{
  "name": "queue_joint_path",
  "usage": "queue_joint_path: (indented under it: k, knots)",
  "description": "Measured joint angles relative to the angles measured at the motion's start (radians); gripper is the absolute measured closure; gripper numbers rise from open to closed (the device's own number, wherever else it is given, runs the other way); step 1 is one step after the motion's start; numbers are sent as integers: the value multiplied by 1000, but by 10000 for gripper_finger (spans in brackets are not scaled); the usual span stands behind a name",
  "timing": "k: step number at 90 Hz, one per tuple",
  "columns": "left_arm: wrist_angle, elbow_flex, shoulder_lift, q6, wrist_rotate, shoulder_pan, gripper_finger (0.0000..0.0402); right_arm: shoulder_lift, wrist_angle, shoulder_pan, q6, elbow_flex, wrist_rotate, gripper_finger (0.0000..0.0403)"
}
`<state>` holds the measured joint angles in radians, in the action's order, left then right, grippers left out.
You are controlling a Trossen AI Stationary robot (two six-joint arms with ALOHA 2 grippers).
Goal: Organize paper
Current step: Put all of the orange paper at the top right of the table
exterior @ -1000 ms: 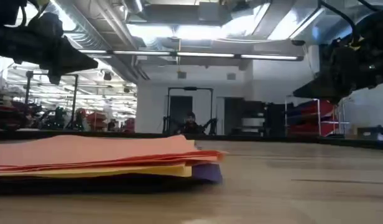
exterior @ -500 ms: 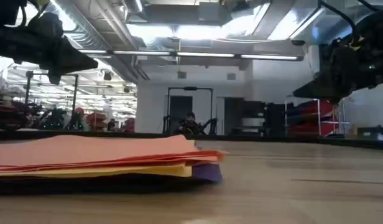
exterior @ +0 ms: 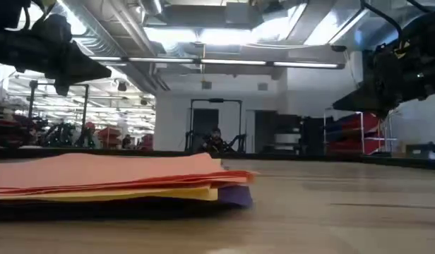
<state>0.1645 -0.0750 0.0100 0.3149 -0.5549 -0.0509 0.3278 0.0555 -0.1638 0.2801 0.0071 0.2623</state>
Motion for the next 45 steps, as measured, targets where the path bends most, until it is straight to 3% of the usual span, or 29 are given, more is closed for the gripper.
queue_joint_path:
  k: [45]
  knots:
    - [0, 0, 0, 0, 0, 0, 402, 0, 120, 0, 7, 8, -22, 403]
